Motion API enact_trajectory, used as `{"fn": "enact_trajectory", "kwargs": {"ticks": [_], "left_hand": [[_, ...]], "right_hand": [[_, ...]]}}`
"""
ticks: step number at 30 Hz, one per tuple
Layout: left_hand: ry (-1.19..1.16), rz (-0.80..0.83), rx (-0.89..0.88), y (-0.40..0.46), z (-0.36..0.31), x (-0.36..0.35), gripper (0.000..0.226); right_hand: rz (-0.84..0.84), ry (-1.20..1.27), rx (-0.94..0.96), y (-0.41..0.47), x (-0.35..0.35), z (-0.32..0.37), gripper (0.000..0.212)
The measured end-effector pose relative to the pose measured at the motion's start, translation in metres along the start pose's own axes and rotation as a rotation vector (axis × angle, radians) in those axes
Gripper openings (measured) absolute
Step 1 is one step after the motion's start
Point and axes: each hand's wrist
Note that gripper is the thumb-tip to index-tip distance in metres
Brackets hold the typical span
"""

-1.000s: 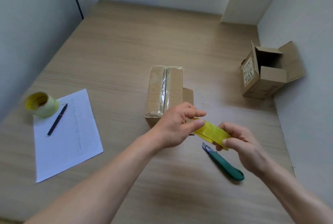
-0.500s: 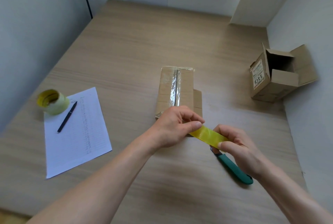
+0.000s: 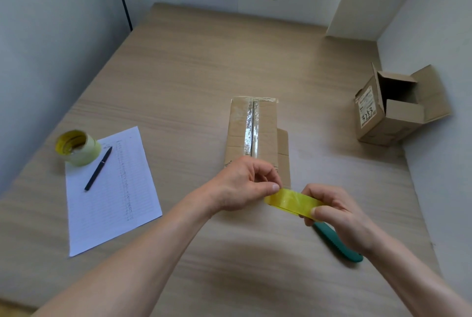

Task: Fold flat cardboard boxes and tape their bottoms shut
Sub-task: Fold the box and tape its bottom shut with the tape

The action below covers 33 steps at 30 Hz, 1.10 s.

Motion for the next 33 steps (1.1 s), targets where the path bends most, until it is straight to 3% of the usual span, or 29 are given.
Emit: {"fn": "enact_trajectory", "kwargs": {"ticks": [3, 11, 14, 17, 20, 24, 29, 33], "left_hand": [[0.069, 0.081, 0.019, 0.003, -0.001, 0.005, 0.026], [0.339, 0.183, -0.049, 0.01, -0.014, 0.01, 0.017], [0.478, 0.205, -0.065, 0.012, -0.016, 0.012, 0.014], [0.464, 0.127, -0.02, 0.009, -0.012, 0.007, 0.013], [0.264, -0.011, 0.038, 0.002, -0.005, -0.001, 0.018], [0.136, -0.096, 0.068, -0.013, 0.009, -0.006, 0.023], [0.39, -0.171, 0.047, -0.031, 0.021, 0.003, 0.016], [0.505, -0.228, -0.027, -0.038, 0.024, 0.01, 0.015]], "right_hand": [[0.019, 0.013, -0.007, 0.0, 0.002, -0.003, 0.016], [0.012, 0.024, -0.036, 0.003, 0.006, 0.002, 0.014], [-0.023, -0.314, -0.049, 0.007, 0.014, 0.011, 0.015], [-0.074, -0.624, -0.045, 0.009, 0.021, 0.02, 0.011], [-0.103, -0.592, -0.033, 0.006, 0.019, 0.022, 0.034], [-0.056, -0.478, -0.042, 0.001, 0.014, 0.016, 0.04], [0.063, -0.444, -0.042, 0.001, 0.007, 0.015, 0.052], [0.245, -0.277, -0.16, 0.001, 0.013, 0.027, 0.063]]}}
Point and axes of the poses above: each hand's wrist, its own y-axis towards the middle knuckle, its own x-axis out of the back of the hand, z = x × y, and after that the axes turned 4 degrees about -x, right-handed
